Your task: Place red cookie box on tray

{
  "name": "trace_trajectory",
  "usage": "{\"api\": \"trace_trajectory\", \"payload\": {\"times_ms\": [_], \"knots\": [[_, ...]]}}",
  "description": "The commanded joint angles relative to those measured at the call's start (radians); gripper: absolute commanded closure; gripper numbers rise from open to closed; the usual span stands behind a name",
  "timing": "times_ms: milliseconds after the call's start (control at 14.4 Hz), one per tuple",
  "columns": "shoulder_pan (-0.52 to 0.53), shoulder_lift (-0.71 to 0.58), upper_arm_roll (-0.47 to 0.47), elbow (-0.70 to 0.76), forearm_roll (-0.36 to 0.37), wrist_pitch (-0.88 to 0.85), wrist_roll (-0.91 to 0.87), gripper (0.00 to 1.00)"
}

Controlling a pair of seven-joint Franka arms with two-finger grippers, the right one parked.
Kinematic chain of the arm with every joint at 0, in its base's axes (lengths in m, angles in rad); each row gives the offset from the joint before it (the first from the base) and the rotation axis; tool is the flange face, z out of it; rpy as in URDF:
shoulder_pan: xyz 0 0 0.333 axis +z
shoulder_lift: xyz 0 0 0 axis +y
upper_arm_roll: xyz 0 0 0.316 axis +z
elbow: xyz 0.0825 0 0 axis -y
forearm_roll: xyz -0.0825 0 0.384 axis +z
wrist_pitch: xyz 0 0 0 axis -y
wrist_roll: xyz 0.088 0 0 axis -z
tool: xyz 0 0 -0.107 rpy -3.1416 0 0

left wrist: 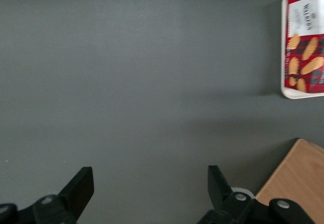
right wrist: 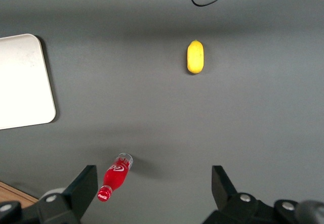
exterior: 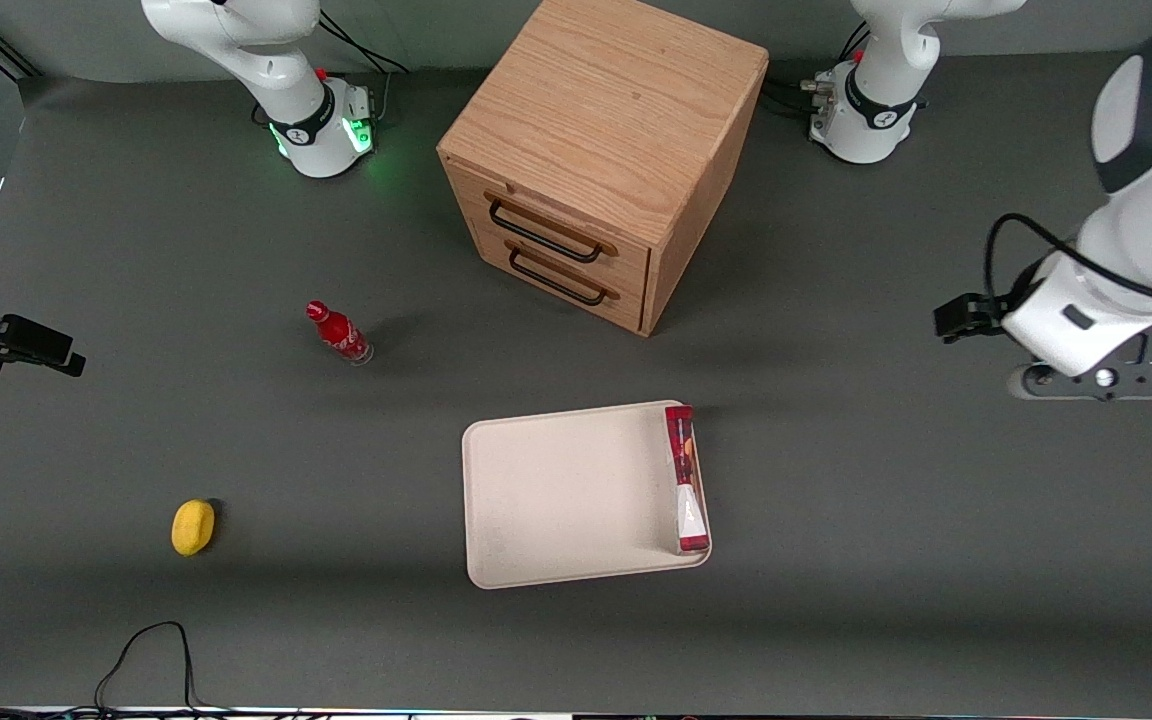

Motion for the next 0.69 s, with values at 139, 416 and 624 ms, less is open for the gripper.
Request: {"api": "trace_trajectory", "payload": {"times_ms": [139,416,624], "knots": [[0.089,-0.086,-0.003,-0.144,-0.015,0.103,0.062,0.00],[0.010,-0.098,0.110,-0.171,-0.017,0.138,0.068,0.00],[-0.061,-0.112,0.212,-0.177,-0.046,0.144,0.115,0.00]]}}
